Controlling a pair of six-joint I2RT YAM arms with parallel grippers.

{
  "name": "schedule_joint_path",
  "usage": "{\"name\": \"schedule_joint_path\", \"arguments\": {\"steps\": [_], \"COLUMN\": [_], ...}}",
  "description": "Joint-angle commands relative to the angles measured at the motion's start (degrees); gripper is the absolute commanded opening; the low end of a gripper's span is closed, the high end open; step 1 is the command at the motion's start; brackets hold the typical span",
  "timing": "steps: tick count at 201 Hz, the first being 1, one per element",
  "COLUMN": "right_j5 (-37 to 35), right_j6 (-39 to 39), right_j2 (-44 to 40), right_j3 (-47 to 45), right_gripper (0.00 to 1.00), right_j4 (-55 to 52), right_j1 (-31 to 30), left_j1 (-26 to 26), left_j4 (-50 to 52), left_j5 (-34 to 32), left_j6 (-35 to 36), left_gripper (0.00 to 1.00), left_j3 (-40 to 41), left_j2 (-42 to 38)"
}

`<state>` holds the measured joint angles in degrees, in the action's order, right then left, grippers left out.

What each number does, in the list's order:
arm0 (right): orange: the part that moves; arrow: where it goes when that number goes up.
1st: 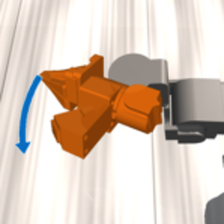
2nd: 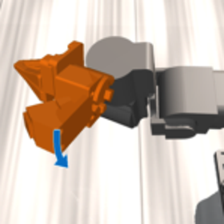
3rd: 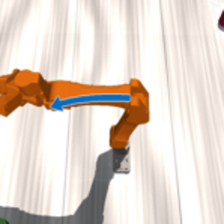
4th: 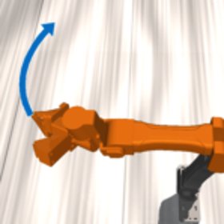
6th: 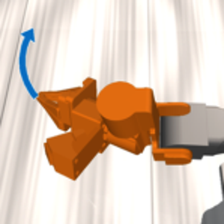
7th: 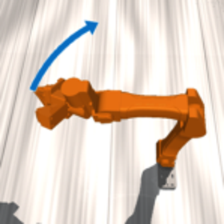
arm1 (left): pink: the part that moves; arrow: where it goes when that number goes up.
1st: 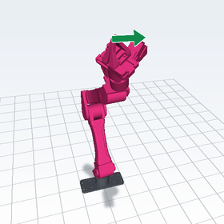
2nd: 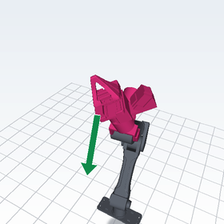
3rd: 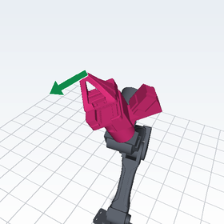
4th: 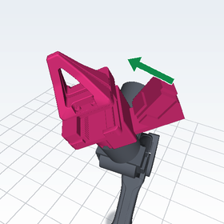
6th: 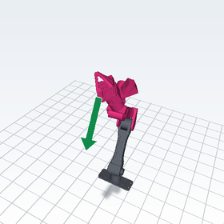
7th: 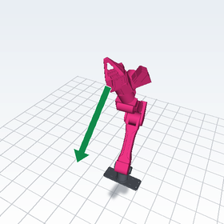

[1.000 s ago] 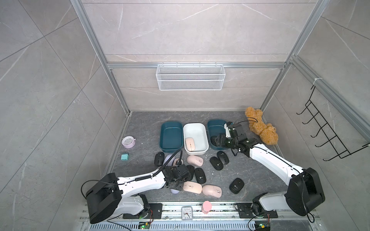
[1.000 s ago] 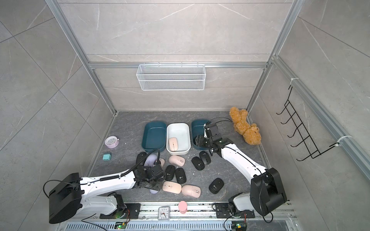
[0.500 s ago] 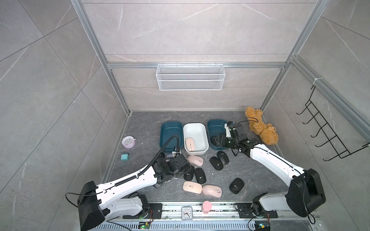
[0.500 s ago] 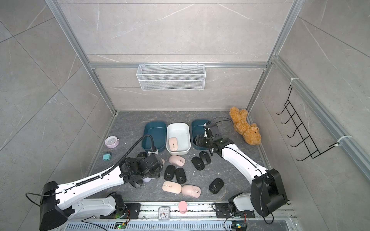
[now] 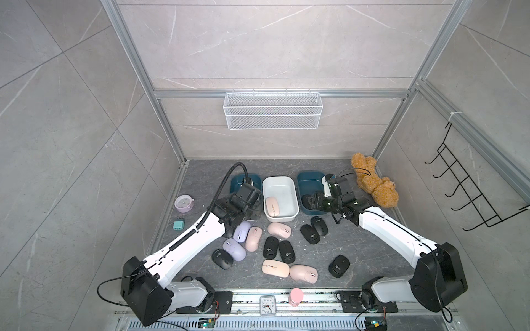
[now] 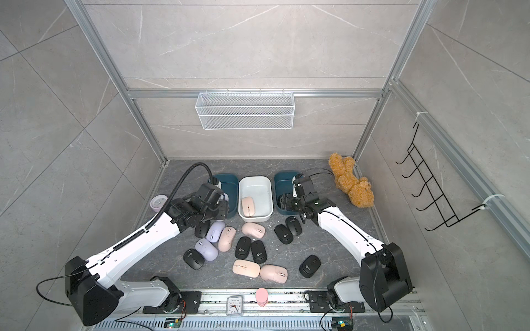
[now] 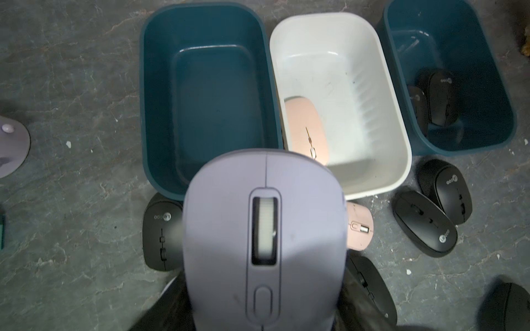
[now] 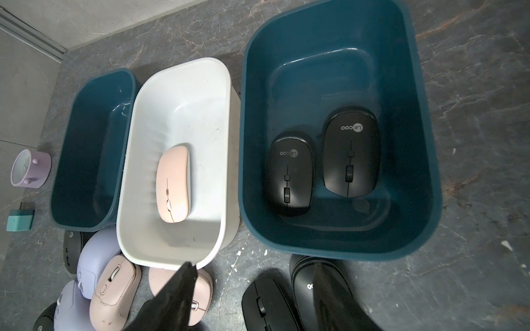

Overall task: Place the mice by color into the storage box
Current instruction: Place the mouse in the storage box.

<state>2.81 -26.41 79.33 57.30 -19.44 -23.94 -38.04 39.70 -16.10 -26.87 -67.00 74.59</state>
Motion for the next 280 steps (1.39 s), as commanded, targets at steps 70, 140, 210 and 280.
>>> {"name": "schedule_joint_path", "arguments": {"steps": [70, 140, 210, 280], "right_j5": [-1.0, -2.3, -3.8, -3.9], "right_j6": [-0.3, 0.0, 0.8, 0.9], "right_j2": [-2.4, -3.9, -4.2, -4.5], "right_j3": [1.1, -0.4, -1.1, -1.2], "right_gripper": [0.66, 0.66, 0.66, 0.66], "right_j4": [-2.0, -2.5, -3.4, -3.7], "right_j1": [-0.1, -0.2, -0.1, -0.2], "left_j1": [11.9, 14.9, 16.2, 16.2], "left_j4": [-9.8, -12.2, -12.9, -12.5], "left_j5": [13.8, 16.3, 16.8, 17.8], "left_j6": [7.8, 8.2, 8.4, 8.2], "left_gripper": [0.42, 0.4, 0.39, 0.39], "left_j3": [-7.1, -10.3, -12.4, -13.8], "left_j2": [11.5, 20.7, 27.1, 32.3]}}
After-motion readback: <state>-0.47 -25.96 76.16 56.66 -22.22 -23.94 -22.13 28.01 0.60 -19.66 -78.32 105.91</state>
